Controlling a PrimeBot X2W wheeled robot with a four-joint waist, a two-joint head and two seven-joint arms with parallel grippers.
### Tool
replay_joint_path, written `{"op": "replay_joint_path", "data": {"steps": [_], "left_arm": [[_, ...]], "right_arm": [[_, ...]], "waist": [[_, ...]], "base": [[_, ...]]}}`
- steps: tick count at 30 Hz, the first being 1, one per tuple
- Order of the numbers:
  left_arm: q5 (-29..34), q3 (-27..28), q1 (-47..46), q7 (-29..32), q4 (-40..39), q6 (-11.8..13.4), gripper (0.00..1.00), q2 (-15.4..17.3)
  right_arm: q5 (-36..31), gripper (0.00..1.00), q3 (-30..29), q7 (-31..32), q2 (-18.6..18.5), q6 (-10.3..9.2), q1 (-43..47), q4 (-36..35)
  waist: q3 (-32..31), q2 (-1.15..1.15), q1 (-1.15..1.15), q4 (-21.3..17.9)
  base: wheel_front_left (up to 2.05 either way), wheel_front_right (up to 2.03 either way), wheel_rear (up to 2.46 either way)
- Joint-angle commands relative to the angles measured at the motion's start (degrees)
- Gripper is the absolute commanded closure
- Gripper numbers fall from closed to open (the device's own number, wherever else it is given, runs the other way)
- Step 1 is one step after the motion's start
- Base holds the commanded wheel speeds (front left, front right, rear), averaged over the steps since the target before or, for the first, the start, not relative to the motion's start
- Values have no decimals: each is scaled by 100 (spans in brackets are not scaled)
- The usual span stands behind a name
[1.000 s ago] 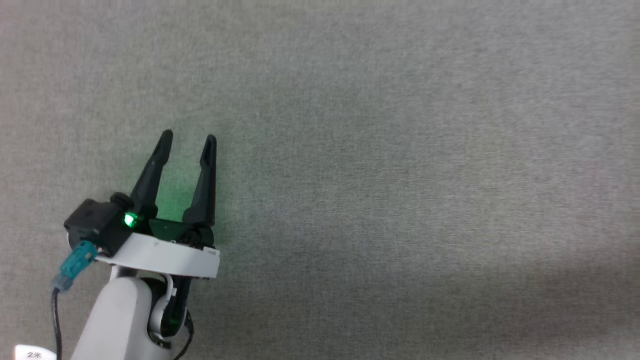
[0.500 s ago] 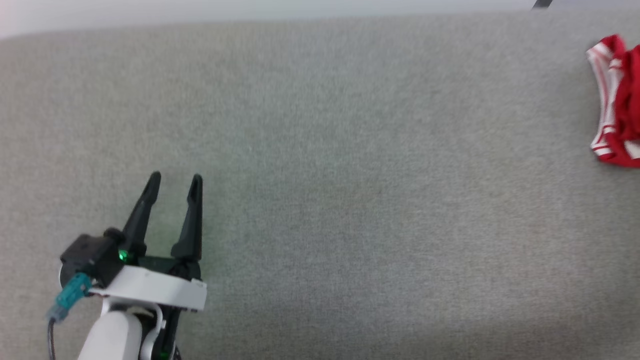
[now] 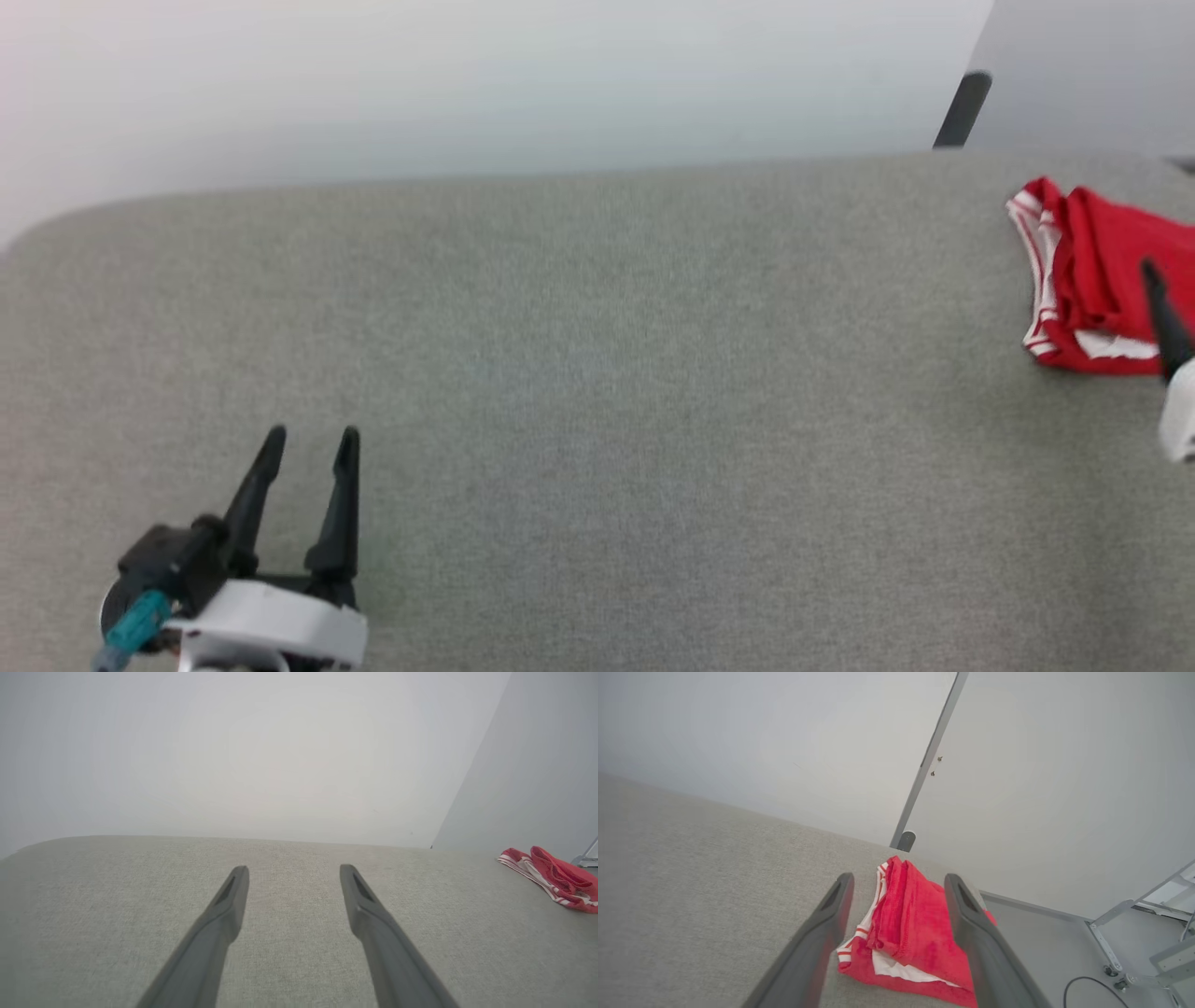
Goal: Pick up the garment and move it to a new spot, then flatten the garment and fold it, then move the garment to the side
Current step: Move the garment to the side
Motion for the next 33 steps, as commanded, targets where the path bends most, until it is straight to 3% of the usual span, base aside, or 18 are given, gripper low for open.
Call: {"op": "replay_joint_path", "data": {"steps": [1, 14, 33], "left_arm": [[27, 51, 112, -21, 27, -10, 0, 5], [116, 524, 748, -20, -170, -11, 0, -92], [163, 720, 1031, -20, -325, -11, 0, -110]], "right_arm": [[53, 0, -34, -112, 53, -9, 189, -52], [139, 0, -400, -869, 496, -9, 1477, -600], [-164, 0, -1192, -909, 1487, -8, 3007, -1581]], "waist": [[-321, 0, 0, 14], [-778, 0, 0, 339], [-950, 0, 0, 734]], "base": [[0, 0, 0], [0, 0, 0], [0, 0, 0]]}}
